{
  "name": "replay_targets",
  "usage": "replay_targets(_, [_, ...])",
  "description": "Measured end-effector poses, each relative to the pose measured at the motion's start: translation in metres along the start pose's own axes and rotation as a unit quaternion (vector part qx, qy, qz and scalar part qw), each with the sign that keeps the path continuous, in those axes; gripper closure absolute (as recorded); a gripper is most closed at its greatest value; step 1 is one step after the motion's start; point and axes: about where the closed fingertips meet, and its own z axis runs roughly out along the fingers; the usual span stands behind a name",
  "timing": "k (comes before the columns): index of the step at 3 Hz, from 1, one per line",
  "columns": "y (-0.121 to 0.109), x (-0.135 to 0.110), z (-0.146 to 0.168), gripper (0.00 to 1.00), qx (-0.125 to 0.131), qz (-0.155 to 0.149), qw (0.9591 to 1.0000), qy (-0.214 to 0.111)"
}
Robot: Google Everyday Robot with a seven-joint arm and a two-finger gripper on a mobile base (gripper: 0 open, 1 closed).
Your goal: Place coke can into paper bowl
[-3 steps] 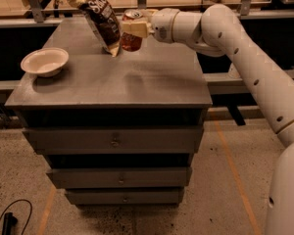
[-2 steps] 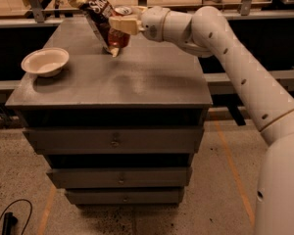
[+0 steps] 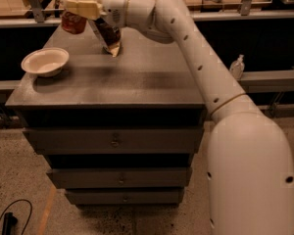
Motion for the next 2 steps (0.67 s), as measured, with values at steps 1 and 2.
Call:
replay_targets(1, [0.036,0.006,0.048,1.00,-0.074,-0.008,0.9963,0.043])
replay_targets(2, [0.049,0.024,0.070,1.00,-0.099,-0.001,0.9923,0.074])
